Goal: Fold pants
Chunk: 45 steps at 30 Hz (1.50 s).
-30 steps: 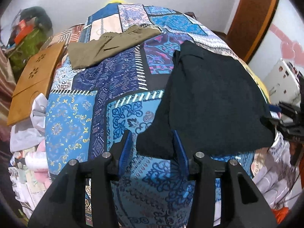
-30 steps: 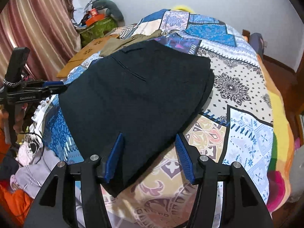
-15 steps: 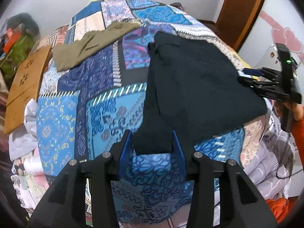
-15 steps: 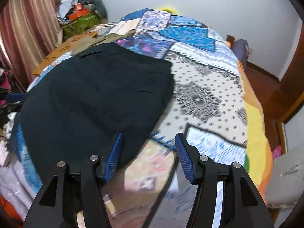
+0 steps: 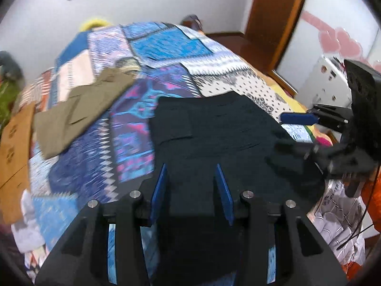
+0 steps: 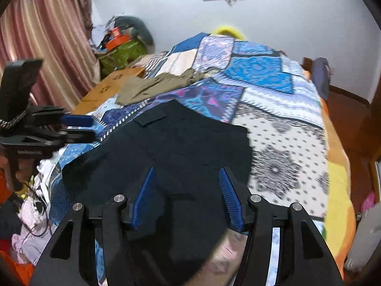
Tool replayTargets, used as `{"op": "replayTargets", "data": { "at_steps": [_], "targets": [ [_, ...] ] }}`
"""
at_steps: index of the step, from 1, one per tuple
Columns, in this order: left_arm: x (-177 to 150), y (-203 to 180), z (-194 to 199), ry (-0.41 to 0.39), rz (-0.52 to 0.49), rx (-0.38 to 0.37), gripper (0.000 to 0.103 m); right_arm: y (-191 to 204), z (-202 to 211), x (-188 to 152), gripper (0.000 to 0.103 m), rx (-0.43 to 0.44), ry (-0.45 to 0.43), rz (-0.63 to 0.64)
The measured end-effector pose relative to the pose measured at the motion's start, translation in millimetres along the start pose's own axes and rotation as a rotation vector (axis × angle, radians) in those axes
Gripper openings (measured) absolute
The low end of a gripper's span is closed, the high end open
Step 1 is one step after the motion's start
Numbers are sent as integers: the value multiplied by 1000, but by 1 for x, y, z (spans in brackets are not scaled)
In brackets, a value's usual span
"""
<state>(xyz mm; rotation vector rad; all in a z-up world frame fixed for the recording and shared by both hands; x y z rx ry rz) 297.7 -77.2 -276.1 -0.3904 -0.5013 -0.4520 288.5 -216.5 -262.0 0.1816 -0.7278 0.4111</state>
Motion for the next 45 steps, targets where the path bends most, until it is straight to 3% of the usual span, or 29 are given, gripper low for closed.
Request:
{"op": "replayTargets", "data": {
  "at_steps": [3,6,11,14,17,19,22,27,30,33,34,45],
  "targets": [
    [0,10,-29,53,-35,71,43,10,-27,-3,53,6,53,32],
    [-12,22,-35,68,-11,24,48,9,-46,-18,53,0,98,41],
    [-30,34,-15,52,56,-36,49,-3,-31,-36,52,-32,86,69],
    [-40,36,0,29,62,-8,49,-16,-18,-47,52,-56,86,47],
    [-57,50,10,42,60,109,45,-31,-8,-58,52,-61,101,-5],
    [-68,61,11,53,115,85,42,-39,-3,-66,53,-60,107,-39],
    [-77,70,19,54,136,117,41,-47,5,-69,54,-56,101,-79],
    [-60,63,43,-33,130,115,41,-46,11,-58,55,-96,92,-74],
    [-40,47,53,-85,102,78,44,-46,16,-48,63,-102,61,-80],
    [-23,33,51,-116,94,15,61,-48,20,-40,75,-92,22,-125],
    [-19,29,47,-118,94,-7,62,-48,20,-37,76,-88,16,-146],
    [-17,36,-27,55,209,-142,62,-57,-26,-40,76,-19,102,-255]
  ]
}}
Point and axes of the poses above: each gripper's, at about its wrist camera, not at the fingertips, and z roughly against the way its jaws point, y to its left, x to its top, the point moved 7 cm from there along -z, roughly the way its jaws point, and after that the axes turned 12 degrees about -x, right-handed, at the moved point
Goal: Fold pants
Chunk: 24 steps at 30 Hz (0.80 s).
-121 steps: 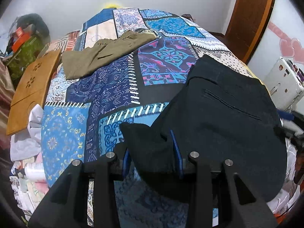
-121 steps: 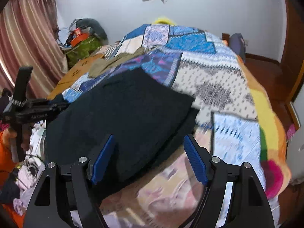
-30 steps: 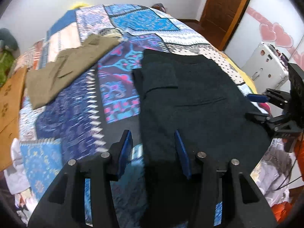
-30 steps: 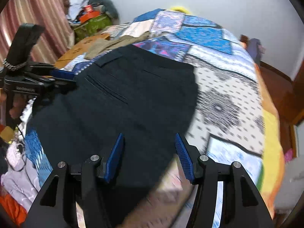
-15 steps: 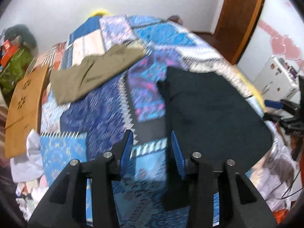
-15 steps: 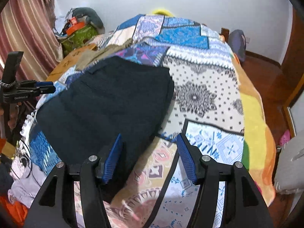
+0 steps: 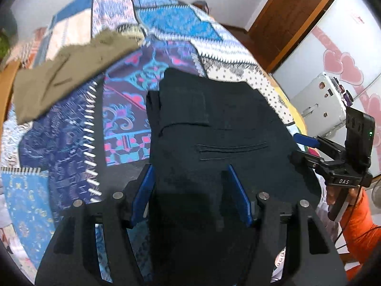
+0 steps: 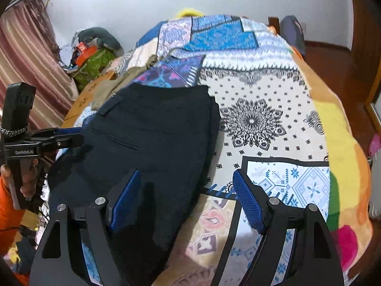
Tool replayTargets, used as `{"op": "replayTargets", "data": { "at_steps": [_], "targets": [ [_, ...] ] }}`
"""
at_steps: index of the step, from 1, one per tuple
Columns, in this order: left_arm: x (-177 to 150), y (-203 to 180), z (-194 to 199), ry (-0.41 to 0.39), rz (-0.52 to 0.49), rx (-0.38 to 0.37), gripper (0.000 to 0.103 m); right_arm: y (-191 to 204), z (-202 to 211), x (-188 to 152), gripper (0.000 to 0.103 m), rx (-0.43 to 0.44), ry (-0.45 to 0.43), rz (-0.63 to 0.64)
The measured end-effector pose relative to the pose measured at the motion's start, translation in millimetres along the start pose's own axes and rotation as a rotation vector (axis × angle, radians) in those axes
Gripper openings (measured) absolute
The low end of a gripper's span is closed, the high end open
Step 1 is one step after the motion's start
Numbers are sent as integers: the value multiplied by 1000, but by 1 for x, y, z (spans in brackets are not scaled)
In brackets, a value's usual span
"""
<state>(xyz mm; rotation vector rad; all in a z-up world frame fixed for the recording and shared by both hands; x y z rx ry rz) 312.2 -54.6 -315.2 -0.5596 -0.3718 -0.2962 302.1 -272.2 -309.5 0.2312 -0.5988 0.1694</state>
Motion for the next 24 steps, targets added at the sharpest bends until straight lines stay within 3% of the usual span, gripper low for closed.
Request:
{"op": "replayTargets", "data": {
  "at_steps": [5,11,13,19,22,24],
  "targets": [
    [6,6,-15,25,-12,9,70,-3,-23,0,76,56,62,-19],
    [16,3,-27,66,-27,-34,77,-2,-40,8,84,130,95,-38],
    [19,3,-30,81,-23,-77,85,-3,-45,12,87,148,108,-45],
    [31,3,-42,98,-27,-109,86,1,-54,18,90,183,112,-38],
    [34,3,-43,91,-28,-124,82,3,-60,23,86,202,118,-33],
    [36,4,-43,86,-19,-131,78,5,-58,24,73,233,111,-20]
  ]
}}
Point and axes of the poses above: each gripper's, at about its wrist camera, not at the fingertips, and z roughly against the way its jaws point, y to its left, x to its top, the point moved 7 cm from there along -z, roughly the way its jaws point, and after that the axes turned 12 degrees about -x, right-handed, at the moved point
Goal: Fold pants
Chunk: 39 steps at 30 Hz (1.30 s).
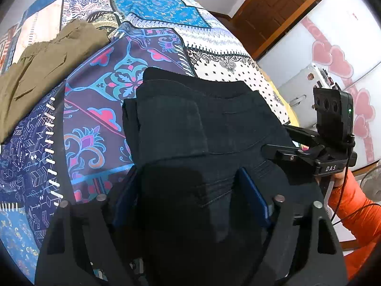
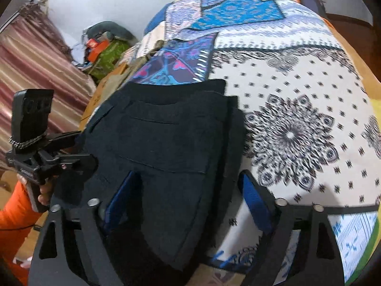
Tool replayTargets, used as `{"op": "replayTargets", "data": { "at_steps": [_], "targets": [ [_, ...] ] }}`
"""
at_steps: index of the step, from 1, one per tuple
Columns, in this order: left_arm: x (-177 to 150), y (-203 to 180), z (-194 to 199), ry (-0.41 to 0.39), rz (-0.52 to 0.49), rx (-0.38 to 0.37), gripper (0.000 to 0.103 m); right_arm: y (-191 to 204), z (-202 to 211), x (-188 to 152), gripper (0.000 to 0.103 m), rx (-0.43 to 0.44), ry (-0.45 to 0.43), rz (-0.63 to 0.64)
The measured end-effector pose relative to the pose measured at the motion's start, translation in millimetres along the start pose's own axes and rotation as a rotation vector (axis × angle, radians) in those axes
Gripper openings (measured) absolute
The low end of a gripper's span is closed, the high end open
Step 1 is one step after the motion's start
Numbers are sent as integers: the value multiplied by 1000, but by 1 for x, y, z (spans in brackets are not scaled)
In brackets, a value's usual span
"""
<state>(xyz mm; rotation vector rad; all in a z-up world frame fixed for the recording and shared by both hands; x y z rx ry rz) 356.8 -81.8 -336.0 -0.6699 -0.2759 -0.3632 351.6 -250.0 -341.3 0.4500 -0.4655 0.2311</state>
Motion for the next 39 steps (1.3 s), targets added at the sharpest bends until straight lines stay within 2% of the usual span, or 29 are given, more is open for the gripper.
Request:
{"op": "replayTargets", "data": {
  "at_steps": [2,5,8,12,14,16,20,29,39],
  "targets": [
    [2,2,1,-4,16,-11,71,1,0,0,70,21,2,-3],
    [5,6,3,-4,52,-27,61,1,1,3,56,42,1,-3],
    [7,5,4,-1,53,-10,54,0,2,7,41,34,-4,-8],
    [7,-5,9,-16,-1,42,43,2,8,11,28,17,-25,17],
    [8,-12,14,-31,-27,59,38,7,13,14,25,-6,-46,50],
    [8,-23,19,-48,-72,84,32,12,18,16,23,-19,-67,71],
    [6,-39,29,-81,-135,123,29,22,30,19,21,-44,-115,112],
    [6,-64,65,-182,-170,126,27,39,72,28,21,-48,-217,154],
    [23,-80,139,-367,-205,166,27,78,114,62,20,-28,-356,216]
  ]
}}
Point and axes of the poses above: each gripper's, at about its wrist camera, not at the fingertips, and z roughly against the way its jaws point, y to its left, x to its top, the point moved 7 cm from there along -z, roughly the way its jaws point, and after that the axes turned 12 degrees about -x, right-handed, at the moved point
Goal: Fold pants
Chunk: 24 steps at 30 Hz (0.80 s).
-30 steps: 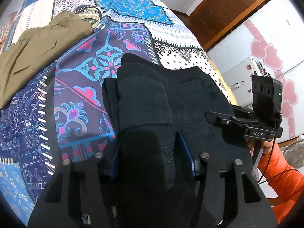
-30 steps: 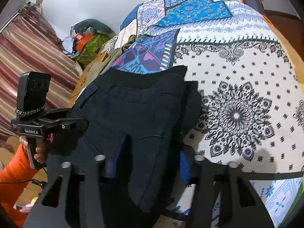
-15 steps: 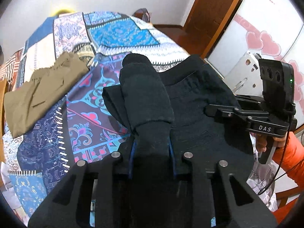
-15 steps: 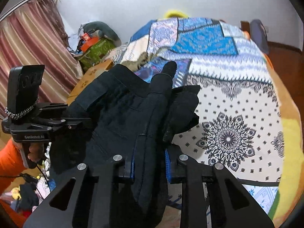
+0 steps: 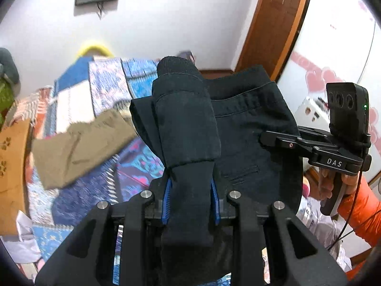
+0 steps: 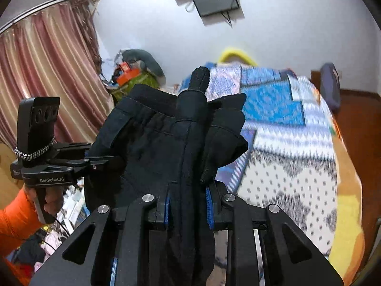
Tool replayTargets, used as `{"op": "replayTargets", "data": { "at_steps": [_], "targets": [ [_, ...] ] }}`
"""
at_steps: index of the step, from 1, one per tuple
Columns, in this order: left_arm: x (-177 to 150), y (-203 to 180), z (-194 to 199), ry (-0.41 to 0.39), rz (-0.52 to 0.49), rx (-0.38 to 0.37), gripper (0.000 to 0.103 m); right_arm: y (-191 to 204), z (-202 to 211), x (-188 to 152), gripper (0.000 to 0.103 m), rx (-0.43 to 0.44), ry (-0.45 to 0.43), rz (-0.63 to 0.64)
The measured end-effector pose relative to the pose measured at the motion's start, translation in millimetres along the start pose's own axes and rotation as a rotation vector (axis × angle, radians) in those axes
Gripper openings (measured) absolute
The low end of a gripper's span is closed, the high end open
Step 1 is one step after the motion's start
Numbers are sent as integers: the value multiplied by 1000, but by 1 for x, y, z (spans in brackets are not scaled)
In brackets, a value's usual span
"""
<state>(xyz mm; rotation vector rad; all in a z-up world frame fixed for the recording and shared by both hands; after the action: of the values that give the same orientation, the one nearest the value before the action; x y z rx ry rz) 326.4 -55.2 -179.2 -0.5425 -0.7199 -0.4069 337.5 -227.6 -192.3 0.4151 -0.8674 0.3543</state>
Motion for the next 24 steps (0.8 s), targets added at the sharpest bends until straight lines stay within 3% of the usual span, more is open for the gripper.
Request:
{"op": "replayTargets", "data": {
  "at_steps": [6,14,24],
  "targets": [
    [28,24,38,-98,-15,63,27,24,-6,44,20,27,-77,45],
    [56,91,66,-167,20,146,27,63,-48,96,20,91,-135,105],
    [64,200,45,-175,127,183,27,90,-143,138,20,141,-103,112]
  ]
}}
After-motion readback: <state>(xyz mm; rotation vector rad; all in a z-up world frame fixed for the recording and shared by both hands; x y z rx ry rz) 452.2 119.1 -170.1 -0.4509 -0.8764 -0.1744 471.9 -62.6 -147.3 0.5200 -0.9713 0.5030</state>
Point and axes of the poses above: each gripper's, at about its wrist camera, not at the fingertips, and z roughly against the way its jaws point, y to its left, x to its top, the point moved 7 cm from there along -z, roughly the way its jaws point, and after that the axes turned 12 degrees about -x, right-handed, at the moved point
